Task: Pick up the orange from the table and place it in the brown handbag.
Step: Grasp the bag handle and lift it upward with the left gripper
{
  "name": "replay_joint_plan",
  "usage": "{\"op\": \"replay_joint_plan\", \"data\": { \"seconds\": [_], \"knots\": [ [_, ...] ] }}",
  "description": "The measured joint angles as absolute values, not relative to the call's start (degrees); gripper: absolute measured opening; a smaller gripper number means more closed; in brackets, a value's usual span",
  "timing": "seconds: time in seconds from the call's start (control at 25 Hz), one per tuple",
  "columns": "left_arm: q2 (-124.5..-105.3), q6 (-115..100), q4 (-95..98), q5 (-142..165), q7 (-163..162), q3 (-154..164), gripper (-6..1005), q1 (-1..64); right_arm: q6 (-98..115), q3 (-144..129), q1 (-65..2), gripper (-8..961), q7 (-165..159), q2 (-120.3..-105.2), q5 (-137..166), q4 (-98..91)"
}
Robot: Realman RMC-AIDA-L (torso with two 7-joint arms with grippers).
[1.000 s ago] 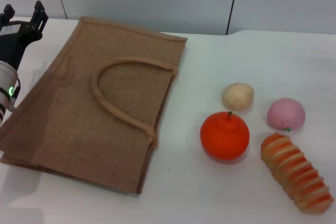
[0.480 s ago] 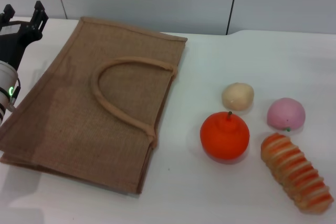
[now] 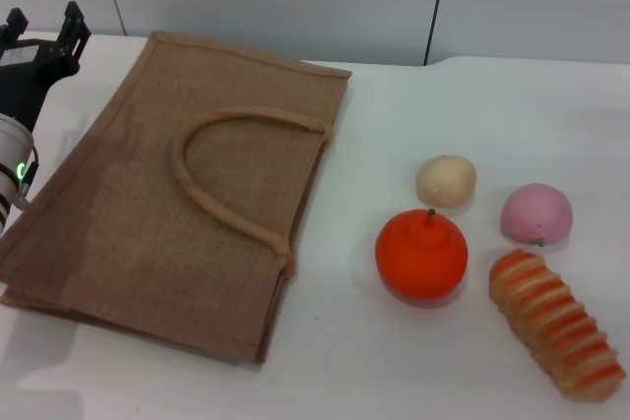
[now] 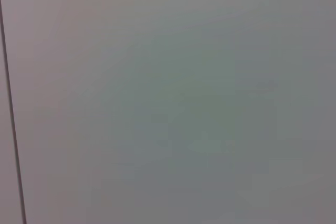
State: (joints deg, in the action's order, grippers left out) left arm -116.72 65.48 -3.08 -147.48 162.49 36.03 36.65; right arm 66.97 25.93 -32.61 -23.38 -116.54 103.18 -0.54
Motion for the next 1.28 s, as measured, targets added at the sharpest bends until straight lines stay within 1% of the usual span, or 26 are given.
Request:
{"op": "replay_joint_plan", "data": {
  "seconds": [0.36,0.52,0.68,0.8,0.88,1.08,1.28],
  "knots": [
    [-116.53,63.2,-3.1,-140.5,159.3,36.0,733,37.1,66.9,25.6,-32.5,884,-23.4,-116.51,103.3,-0.8],
    [-116.17,59.8,-2.3,-135.1,152.0,36.0,731,37.5,66.9,25.5,-32.3,884,-23.4,-116.47,103.4,-0.9],
    [-115.39,57.8,-0.7,-126.4,141.4,36.1,729,37.7,66.9,25.5,-32.1,884,-23.4,-116.41,103.4,-1.0],
    [-114.9,56.1,3.3,-117.9,128.7,36.1,728,37.5,66.8,25.5,-32.1,883,-23.4,-116.37,103.4,-1.0],
    [-114.92,55.7,6.8,-113.2,121.4,36.1,727,36.9,66.8,25.5,-32.1,883,-23.4,-116.37,103.5,-1.0],
    [-116.2,55.5,18.5,-100.7,102.9,36.1,724,34.3,66.7,25.5,-32.1,883,-23.4,-116.37,103.3,-1.0],
    [-116.18,55.5,28.0,-85.5,82.1,36.1,725,33.8,66.6,25.5,-32.1,882,-23.4,-116.37,103.2,-1.0]
  ]
}}
